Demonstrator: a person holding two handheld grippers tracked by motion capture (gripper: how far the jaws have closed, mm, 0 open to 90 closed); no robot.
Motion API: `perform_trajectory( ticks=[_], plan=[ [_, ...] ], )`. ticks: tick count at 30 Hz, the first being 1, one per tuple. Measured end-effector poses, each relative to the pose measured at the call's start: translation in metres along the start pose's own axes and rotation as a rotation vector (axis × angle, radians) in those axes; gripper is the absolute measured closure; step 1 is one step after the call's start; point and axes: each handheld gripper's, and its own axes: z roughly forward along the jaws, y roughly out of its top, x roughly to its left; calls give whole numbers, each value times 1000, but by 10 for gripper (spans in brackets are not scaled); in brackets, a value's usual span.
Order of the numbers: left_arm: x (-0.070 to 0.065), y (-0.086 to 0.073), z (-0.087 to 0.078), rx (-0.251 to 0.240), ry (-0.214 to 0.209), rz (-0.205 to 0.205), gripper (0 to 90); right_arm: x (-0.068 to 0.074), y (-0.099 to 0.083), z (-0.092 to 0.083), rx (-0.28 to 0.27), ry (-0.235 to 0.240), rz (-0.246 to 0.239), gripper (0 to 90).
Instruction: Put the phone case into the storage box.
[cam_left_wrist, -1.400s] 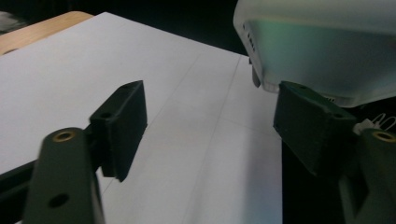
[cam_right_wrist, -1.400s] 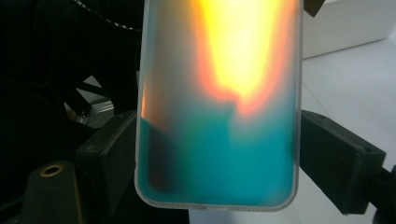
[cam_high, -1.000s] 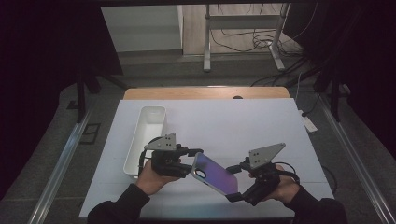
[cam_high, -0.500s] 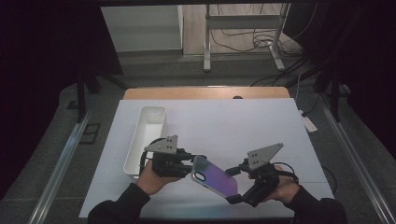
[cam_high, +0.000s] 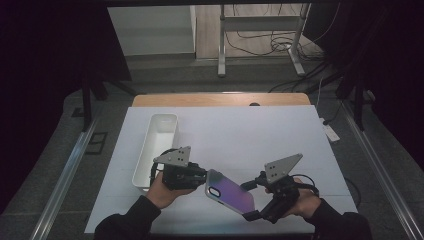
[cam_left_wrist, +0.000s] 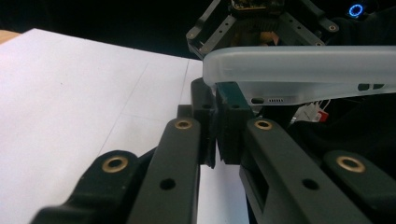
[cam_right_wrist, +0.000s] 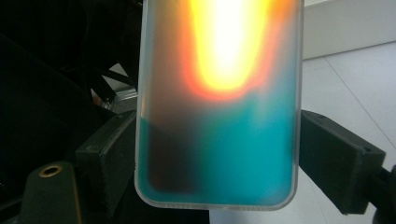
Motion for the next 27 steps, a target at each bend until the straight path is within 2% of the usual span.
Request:
perform_trajectory(
  ticks=[3, 7, 10, 12, 16, 19, 27],
  plan=[
    [1, 0, 0, 10, 3, -10, 881, 0, 0, 1, 13, -19, -21, 168],
    [2, 2, 0, 22, 11, -25, 884, -2, -1, 2, 18, -34, -21, 163],
    [-1, 3, 3, 56, 32, -14, 887, -6, -1, 3, 17, -71, 6, 115],
    [-1, 3, 4, 64, 39, -14, 887, -8, -2, 3, 19, -77, 12, 107],
    [1, 1, 3, 85, 83, -28, 888, -7, -3, 2, 22, -73, -4, 78],
    [3, 1, 1, 74, 85, -42, 888, -7, -3, 2, 21, -68, -8, 78],
    [5, 0, -2, 80, 116, -76, 889, -9, -4, 0, 10, -106, 2, 75]
  ],
)
